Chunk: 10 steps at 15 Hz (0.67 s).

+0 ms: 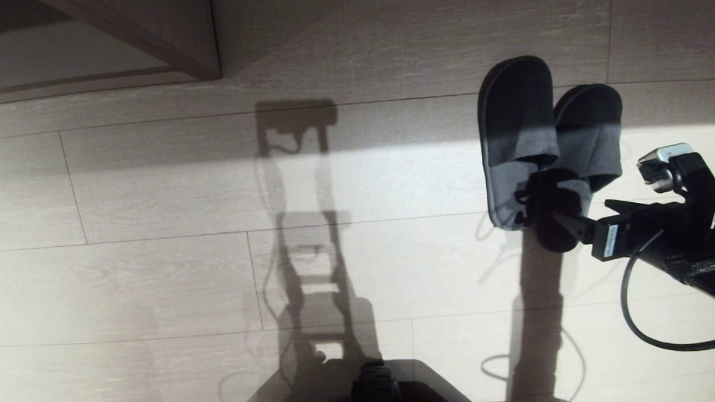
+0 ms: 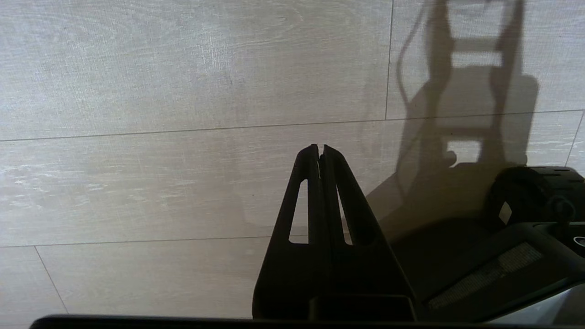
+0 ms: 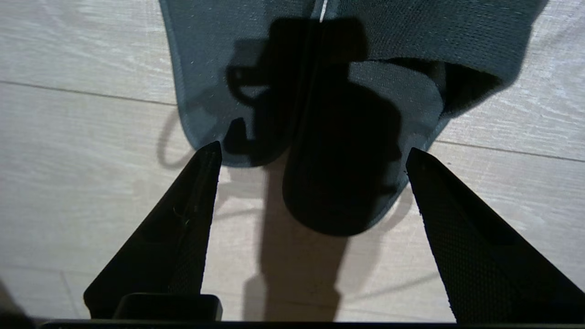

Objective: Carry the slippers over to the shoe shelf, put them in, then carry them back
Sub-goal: Pick up the slippers on the floor

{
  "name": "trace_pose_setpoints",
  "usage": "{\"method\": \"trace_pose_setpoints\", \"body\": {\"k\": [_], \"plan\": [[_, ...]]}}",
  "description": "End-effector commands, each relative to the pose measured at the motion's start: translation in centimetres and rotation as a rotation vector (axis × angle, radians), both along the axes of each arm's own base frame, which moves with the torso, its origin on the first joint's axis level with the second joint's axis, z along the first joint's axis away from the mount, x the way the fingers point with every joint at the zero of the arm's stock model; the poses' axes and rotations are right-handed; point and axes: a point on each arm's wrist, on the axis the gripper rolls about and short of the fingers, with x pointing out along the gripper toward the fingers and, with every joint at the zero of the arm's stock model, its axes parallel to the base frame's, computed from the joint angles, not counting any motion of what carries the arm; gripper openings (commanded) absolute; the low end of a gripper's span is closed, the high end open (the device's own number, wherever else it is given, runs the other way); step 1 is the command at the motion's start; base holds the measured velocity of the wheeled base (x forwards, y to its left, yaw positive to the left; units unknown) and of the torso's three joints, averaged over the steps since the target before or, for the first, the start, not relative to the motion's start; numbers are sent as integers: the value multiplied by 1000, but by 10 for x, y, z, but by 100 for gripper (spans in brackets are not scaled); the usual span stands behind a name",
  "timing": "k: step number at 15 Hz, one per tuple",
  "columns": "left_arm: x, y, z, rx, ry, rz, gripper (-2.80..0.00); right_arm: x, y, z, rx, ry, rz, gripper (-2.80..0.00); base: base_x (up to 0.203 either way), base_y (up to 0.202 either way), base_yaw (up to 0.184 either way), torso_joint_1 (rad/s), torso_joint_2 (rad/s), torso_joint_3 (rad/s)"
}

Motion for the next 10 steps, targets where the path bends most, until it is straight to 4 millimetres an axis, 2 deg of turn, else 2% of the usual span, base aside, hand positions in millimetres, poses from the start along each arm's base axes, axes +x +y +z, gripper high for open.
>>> {"method": "trace_pose_setpoints", "body": {"k": [1,2,4,6,10], "plan": [[0,0,0,0,1,0,-280,21,3,-17,-6,-9,-11,0,0,0,0,0,0,0],[0,0,0,1,1,1,-280,31,5,-21,-12,-78,-27,0,0,0,0,0,0,0],[0,0,0,1,1,1,-280,36,7,-24,-27,-194,-48,0,0,0,0,0,0,0],[0,0,0,1,1,0,-280,43,11,-36,-37,-246,-45,0,0,0,0,0,0,0],[0,0,0,1,1,1,-280,44,18,-26,0,-339,-12,0,0,0,0,0,0,0]]}}
